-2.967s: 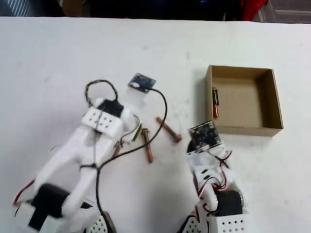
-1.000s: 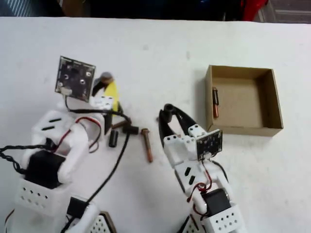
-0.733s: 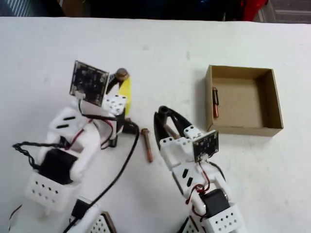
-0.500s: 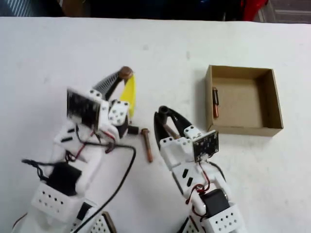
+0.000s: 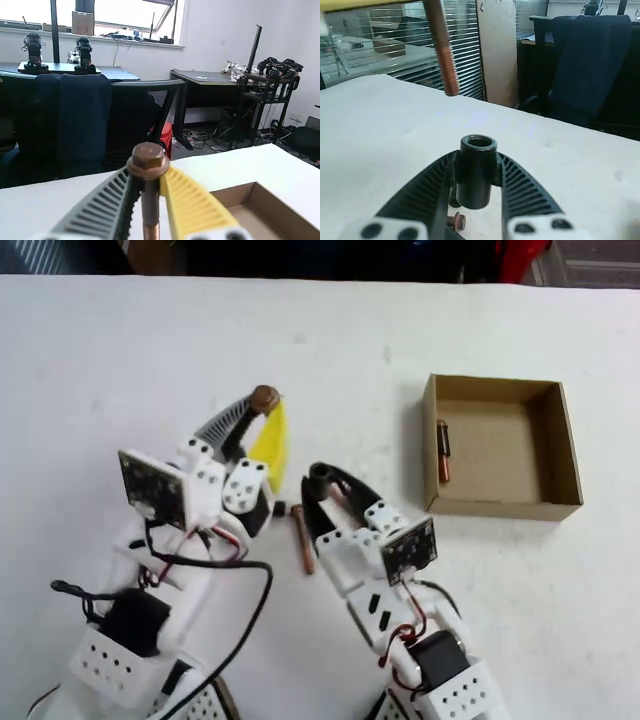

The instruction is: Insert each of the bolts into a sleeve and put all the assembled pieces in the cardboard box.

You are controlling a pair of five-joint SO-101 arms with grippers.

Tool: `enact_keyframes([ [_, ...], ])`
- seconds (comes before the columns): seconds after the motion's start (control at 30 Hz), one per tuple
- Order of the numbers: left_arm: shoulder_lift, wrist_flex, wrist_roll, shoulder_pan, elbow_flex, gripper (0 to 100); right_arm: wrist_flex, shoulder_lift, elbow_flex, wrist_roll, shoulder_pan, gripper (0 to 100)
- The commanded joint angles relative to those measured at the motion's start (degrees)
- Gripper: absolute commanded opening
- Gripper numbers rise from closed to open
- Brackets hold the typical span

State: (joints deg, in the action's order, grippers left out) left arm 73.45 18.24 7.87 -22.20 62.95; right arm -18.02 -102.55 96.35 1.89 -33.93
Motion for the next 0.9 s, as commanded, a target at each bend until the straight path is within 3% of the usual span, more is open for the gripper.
enact_keyframes([
  [0.0, 1.19, 5.10, 0.70, -4.70, -6.51, 2, 1.45, -0.57, 0.44, 1.49, -0.31, 1.8],
  [0.23, 1.19, 11.96, 4.84, -6.64, -11.60, 2, 1.36, -0.57, 0.44, 5.27, -0.48, 1.8],
  [0.5, 0.75, 12.40, 5.10, -6.64, -11.16, 2, 1.10, -0.57, 0.44, 5.71, -0.48, 1.8],
  [0.87, -10.68, 9.41, 5.10, -6.64, -15.30, 2, 1.01, -0.57, 0.44, 5.80, -0.13, 1.8],
])
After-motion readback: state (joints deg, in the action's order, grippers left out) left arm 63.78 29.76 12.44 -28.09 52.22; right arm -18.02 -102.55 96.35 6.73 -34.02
